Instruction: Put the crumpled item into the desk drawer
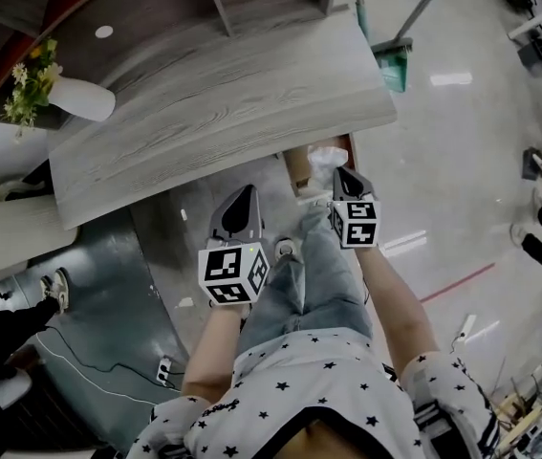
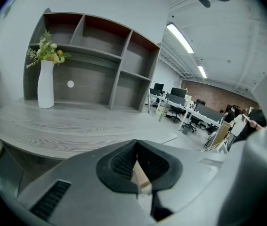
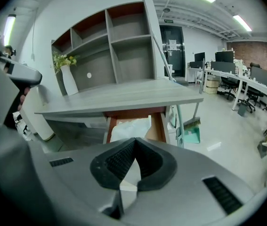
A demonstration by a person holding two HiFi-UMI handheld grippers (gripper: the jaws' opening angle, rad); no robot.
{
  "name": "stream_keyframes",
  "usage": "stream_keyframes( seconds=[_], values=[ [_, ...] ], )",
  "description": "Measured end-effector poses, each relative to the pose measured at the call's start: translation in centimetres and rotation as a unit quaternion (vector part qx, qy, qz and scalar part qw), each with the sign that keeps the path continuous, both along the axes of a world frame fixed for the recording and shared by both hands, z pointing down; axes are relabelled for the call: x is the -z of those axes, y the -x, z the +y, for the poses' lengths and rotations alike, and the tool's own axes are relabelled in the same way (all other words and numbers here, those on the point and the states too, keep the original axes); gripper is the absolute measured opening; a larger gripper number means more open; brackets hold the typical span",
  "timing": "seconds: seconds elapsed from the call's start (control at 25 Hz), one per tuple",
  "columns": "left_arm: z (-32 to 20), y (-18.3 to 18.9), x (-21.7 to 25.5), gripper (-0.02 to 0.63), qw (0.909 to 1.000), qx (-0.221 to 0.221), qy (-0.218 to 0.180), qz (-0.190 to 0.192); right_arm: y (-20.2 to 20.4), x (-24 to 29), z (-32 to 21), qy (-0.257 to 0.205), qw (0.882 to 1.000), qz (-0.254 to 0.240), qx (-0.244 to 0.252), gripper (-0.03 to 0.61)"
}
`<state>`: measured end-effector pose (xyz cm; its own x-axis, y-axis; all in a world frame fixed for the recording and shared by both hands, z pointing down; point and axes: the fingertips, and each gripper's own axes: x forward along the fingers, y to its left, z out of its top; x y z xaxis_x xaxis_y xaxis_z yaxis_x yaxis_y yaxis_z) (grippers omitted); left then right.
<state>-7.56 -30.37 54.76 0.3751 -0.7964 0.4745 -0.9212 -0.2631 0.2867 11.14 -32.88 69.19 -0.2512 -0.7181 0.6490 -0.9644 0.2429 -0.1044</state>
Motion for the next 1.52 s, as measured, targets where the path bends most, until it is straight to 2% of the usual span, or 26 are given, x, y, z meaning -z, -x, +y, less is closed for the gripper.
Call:
stream_keyframes(
  seconds=[0.36, 0.68, 0.72, 0.76, 0.8, 1.2, 1.52],
  values=[
    [-0.4, 0.1, -2.4, 0.011, 0.9997, 0.012, 0.018, -0.007, -0.3, -5.6, -1.2, 0.042, 0.999, 0.013, -0.005, -0.006],
    [-0.2, 0.4, -2.8, 0.011, 0.9996, 0.015, 0.021, -0.01, 0.1, -6.5, -1.8, 0.047, 0.999, 0.014, -0.006, 0.001],
    [-0.2, 0.3, -2.8, 0.011, 0.9996, 0.015, 0.021, -0.01, 0.2, -6.6, -1.7, 0.049, 0.999, 0.013, -0.006, 0.034],
    [-0.1, 0.3, -2.8, 0.012, 0.9996, 0.014, 0.02, -0.009, 0.2, -6.5, -1.6, 0.05, 0.999, 0.011, -0.004, 0.099],
    [0.1, 0.2, -2.7, 0.011, 0.9997, 0.013, 0.02, -0.009, 0.3, -6.5, -1.5, 0.05, 0.999, 0.011, -0.003, 0.128],
    [1.4, 0.2, -1.1, 0.012, 1.0, 0.006, 0.006, -0.004, 0.5, -4.1, 0.0, 0.035, 0.999, 0.018, -0.008, 0.1],
    [3.5, 0.0, 1.0, 0.011, 1.0, -0.006, -0.006, -0.001, 1.1, 0.8, 2.6, 0.005, 1.0, 0.009, -0.024, 0.083]
  ],
)
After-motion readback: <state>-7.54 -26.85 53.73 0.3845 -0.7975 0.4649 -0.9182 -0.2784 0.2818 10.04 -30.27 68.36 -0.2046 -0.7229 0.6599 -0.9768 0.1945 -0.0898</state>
